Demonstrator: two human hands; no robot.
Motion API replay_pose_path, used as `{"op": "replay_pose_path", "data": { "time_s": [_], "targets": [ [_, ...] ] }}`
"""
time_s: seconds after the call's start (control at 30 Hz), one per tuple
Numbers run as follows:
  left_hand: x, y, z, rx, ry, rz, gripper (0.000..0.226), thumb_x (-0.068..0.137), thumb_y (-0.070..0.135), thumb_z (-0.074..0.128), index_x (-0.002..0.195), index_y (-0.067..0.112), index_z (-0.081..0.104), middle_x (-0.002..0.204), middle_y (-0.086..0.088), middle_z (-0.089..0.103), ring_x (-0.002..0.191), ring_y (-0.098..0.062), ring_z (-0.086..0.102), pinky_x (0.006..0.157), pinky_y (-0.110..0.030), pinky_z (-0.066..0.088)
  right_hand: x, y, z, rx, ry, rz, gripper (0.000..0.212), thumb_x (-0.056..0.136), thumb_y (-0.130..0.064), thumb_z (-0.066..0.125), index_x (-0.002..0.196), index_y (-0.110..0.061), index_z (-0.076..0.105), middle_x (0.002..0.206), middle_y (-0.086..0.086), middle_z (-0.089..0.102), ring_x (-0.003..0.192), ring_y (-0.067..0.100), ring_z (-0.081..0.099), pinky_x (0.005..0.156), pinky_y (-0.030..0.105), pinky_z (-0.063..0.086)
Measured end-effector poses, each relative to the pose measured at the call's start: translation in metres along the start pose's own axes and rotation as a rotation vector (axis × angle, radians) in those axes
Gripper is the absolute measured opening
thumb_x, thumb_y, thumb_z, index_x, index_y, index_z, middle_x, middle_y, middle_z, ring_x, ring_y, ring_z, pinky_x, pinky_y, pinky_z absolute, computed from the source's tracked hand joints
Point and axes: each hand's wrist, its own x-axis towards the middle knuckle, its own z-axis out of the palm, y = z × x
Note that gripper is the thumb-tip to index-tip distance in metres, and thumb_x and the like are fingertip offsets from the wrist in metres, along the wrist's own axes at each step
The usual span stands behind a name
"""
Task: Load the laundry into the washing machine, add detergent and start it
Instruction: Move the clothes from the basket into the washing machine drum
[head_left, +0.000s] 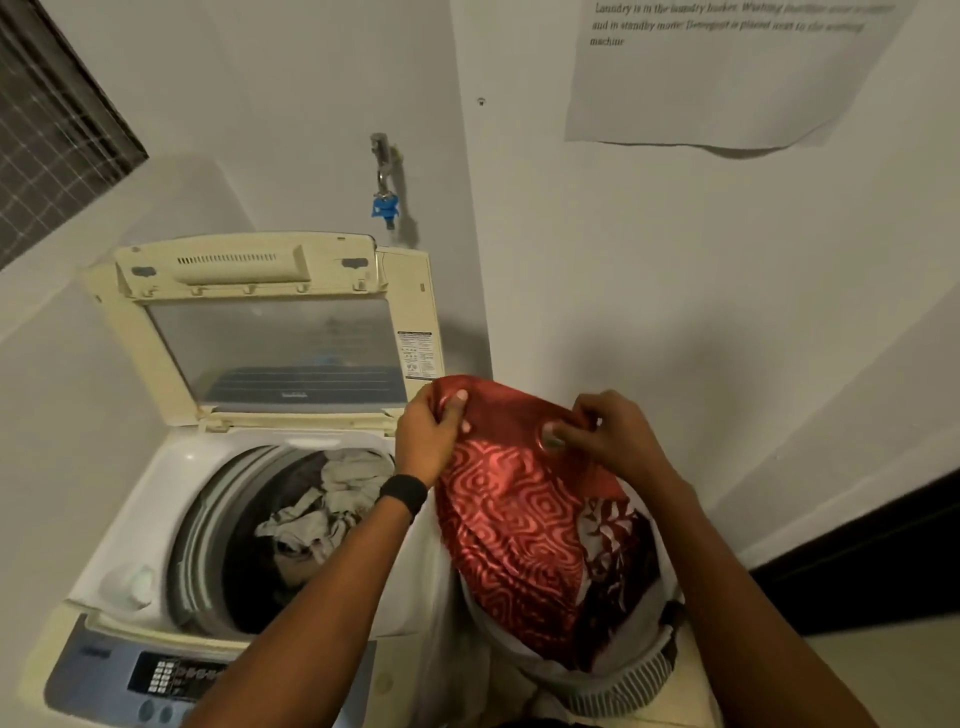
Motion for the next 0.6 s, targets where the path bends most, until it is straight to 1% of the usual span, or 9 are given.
{"op": "replay_pose_path", "data": {
  "time_s": [0.1, 0.17, 0.23, 0.27, 0.33, 0.4, 0.47, 0.53, 0.6],
  "targets": [
    [-0.009, 0.010, 0.024, -0.077, -0.068, 0.017, 0.036, 0.099, 0.048, 0.061, 0.117, 0.018, 0.069, 0.095, 0.001, 0.078, 0.097, -0.017, 0.073, 0.088, -0.034, 0.057, -0.003, -0.030, -0.006, 0.106, 0.193, 0.033, 0.056, 0.085, -0.047, 0.078, 0.059, -0.021, 0.036, 0.051, -0.005, 0.038, 0.050, 0.008, 0.038, 0.052, 0.027, 0.030],
    [-0.019, 0.022, 0.039, -0.246, -0.203, -0.038, 0.037, 0.100, 0.048, 0.059, 0.114, 0.017, 0.073, 0.095, -0.002, 0.079, 0.097, -0.016, 0.074, 0.089, -0.033, 0.059, -0.004, -0.049, 0.004, 0.081, 0.233, 0.109, 0.050, 0.089, -0.051, 0.072, 0.061, -0.021, 0.043, 0.053, -0.006, 0.045, 0.051, 0.007, 0.044, 0.054, 0.029, 0.034],
    [-0.025, 0.025, 0.050, -0.327, -0.291, -0.064, 0.041, 0.102, 0.051, 0.055, 0.110, 0.016, 0.074, 0.102, -0.005, 0.078, 0.101, -0.019, 0.073, 0.093, -0.036, 0.059, -0.007, -0.061, 0.017, 0.056, 0.207, 0.150, 0.041, 0.093, -0.056, 0.064, 0.069, -0.023, 0.055, 0.060, -0.007, 0.055, 0.058, 0.007, 0.052, 0.058, 0.029, 0.041],
    [-0.027, 0.023, 0.053, -0.335, -0.296, -0.059, 0.043, 0.101, 0.053, 0.054, 0.109, 0.017, 0.074, 0.105, -0.006, 0.077, 0.104, -0.021, 0.072, 0.096, -0.038, 0.058, -0.010, -0.064, 0.021, 0.065, 0.181, 0.143, 0.037, 0.096, -0.055, 0.059, 0.077, -0.024, 0.061, 0.066, -0.008, 0.060, 0.062, 0.007, 0.056, 0.061, 0.030, 0.046],
    [-0.029, 0.019, 0.052, -0.329, -0.247, -0.054, 0.041, 0.099, 0.054, 0.059, 0.106, 0.018, 0.074, 0.106, -0.009, 0.076, 0.104, -0.024, 0.071, 0.096, -0.045, 0.058, -0.017, -0.066, 0.025, 0.099, 0.087, 0.104, 0.031, 0.100, -0.050, 0.055, 0.099, -0.023, 0.070, 0.083, -0.009, 0.069, 0.073, 0.008, 0.062, 0.072, 0.032, 0.055],
    [-0.027, 0.013, 0.047, -0.310, -0.182, -0.070, 0.036, 0.095, 0.053, 0.065, 0.098, 0.018, 0.074, 0.101, -0.009, 0.076, 0.098, -0.027, 0.072, 0.093, -0.049, 0.059, -0.025, -0.061, 0.029, 0.131, -0.030, 0.075, 0.027, 0.099, -0.042, 0.060, 0.116, -0.023, 0.069, 0.098, -0.007, 0.072, 0.085, 0.010, 0.066, 0.081, 0.033, 0.057],
    [-0.026, 0.011, 0.041, -0.281, -0.153, -0.092, 0.028, 0.096, 0.047, 0.067, 0.092, 0.020, 0.075, 0.096, -0.006, 0.077, 0.093, -0.024, 0.073, 0.092, -0.049, 0.059, -0.030, -0.051, 0.033, 0.110, 0.002, 0.114, 0.024, 0.095, -0.039, 0.066, 0.112, -0.023, 0.071, 0.094, -0.009, 0.071, 0.082, 0.009, 0.066, 0.078, 0.033, 0.057],
    [-0.025, 0.010, 0.035, -0.263, -0.134, -0.111, 0.031, 0.096, 0.047, 0.067, 0.085, 0.019, 0.077, 0.089, -0.005, 0.078, 0.089, -0.026, 0.074, 0.092, -0.051, 0.059, -0.029, -0.043, 0.033, 0.071, 0.183, 0.212, 0.022, 0.094, -0.044, 0.067, 0.098, -0.023, 0.070, 0.083, -0.009, 0.068, 0.074, 0.011, 0.063, 0.069, 0.033, 0.054],
    [-0.024, 0.011, 0.030, -0.254, -0.126, -0.129, 0.040, 0.097, 0.046, 0.066, 0.082, 0.011, 0.077, 0.082, -0.008, 0.078, 0.086, -0.032, 0.073, 0.091, -0.051, 0.058, -0.026, -0.036, 0.028, 0.068, 0.333, 0.339, 0.027, 0.093, -0.048, 0.067, 0.090, -0.021, 0.065, 0.079, -0.006, 0.066, 0.073, 0.016, 0.063, 0.064, 0.032, 0.049]
  ]
}}
